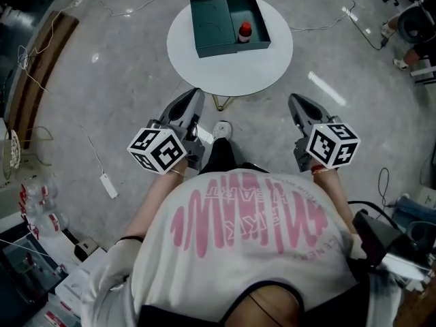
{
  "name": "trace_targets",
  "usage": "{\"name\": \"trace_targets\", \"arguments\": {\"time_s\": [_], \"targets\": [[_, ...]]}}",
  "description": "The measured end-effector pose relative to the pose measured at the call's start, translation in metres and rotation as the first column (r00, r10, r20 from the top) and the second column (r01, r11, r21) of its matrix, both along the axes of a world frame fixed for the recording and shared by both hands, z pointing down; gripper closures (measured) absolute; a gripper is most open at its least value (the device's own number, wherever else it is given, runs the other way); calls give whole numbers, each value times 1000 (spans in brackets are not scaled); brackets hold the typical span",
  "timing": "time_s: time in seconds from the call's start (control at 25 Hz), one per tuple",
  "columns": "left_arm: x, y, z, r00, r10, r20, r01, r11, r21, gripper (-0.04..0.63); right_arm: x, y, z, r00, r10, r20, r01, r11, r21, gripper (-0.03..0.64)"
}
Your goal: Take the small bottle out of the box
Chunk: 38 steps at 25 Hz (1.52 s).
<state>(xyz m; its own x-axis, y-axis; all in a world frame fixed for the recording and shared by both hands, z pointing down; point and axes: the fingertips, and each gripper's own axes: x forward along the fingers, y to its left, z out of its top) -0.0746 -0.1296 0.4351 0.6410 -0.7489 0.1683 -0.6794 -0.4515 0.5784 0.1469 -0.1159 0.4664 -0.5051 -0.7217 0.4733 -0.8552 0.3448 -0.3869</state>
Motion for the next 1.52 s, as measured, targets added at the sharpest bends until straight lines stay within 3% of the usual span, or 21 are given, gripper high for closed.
{"name": "trace_targets", "arguments": {"time_s": [0.32,0.8,1.08,1.52], "targets": [[-20,-91,-7,999,51,2,-51,999,-4,588,-38,-94,-5,999,15,38,-15,1000,-9,614],[-61,-198,-32,997,79,7,-79,995,57,588,-67,-192,-17,994,85,64,-86,996,16,614],[-73,-224,-36,997,84,1,-83,994,72,588,-71,-220,-18,991,118,71,-120,993,25,614],[-60,-236,-4,992,125,9,-124,992,-21,588,-63,-245,12,984,162,76,-159,986,-40,614]]}}
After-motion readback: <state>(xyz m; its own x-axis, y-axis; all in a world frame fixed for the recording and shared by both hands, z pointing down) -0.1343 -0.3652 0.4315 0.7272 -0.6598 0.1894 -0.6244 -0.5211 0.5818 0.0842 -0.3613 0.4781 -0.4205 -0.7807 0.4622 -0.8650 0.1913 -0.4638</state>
